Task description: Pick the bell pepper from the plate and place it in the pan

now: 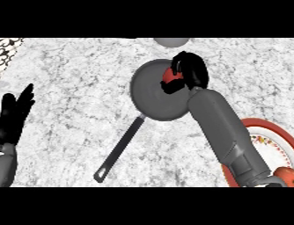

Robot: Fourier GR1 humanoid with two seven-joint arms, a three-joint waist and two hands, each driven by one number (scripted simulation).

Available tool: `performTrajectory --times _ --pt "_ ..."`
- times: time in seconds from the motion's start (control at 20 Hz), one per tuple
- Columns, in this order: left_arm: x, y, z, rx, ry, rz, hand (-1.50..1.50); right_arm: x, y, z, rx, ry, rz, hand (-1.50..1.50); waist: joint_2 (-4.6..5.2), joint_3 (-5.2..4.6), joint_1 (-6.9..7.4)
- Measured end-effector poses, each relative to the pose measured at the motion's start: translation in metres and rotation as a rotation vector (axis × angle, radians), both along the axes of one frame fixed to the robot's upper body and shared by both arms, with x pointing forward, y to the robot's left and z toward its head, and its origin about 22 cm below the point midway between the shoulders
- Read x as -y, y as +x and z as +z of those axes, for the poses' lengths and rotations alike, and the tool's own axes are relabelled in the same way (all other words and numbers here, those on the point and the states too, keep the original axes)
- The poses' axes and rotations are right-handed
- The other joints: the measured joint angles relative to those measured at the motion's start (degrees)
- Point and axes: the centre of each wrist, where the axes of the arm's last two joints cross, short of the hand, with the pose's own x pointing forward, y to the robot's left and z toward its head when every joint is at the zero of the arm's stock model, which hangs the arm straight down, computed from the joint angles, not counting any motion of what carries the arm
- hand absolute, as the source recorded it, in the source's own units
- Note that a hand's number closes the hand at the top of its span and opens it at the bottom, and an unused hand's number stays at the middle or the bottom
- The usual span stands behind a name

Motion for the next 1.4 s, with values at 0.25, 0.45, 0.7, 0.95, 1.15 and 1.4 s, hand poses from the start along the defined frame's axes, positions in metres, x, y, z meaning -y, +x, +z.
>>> performTrajectory --times 0.25,0.45,0.7,0.95,1.15,1.4 --pt "0.011 0.008 0.002 0.011 0.003 -0.038 0.0 0.001 0.002 -0.02 -0.047 0.093 -0.014 -1.5 0.69 0.07 2.26" --pt "0.017 0.013 0.006 0.017 0.002 -0.057 0.0 0.003 0.002 -0.03 -0.088 0.164 -0.005 -1.5 0.96 0.1 3.06" --pt "0.026 0.021 0.008 0.019 -0.003 -0.079 0.0 0.003 0.003 -0.035 -0.082 0.224 -0.003 -1.5 1.39 0.14 4.47" --pt "0.031 0.022 0.004 0.019 -0.003 -0.092 0.0 0.003 0.005 -0.032 -0.011 0.32 -0.018 -1.5 1.38 0.15 4.92" --pt "0.024 0.024 0.007 0.015 -0.003 -0.084 0.0 0.003 0.008 -0.028 0.073 0.398 -0.053 -1.5 1.28 0.15 4.62" --pt "0.017 0.018 0.003 0.002 -0.004 -0.056 0.0 0.005 0.01 -0.025 0.136 0.484 -0.12 -1.5 0.73 0.11 3.11"
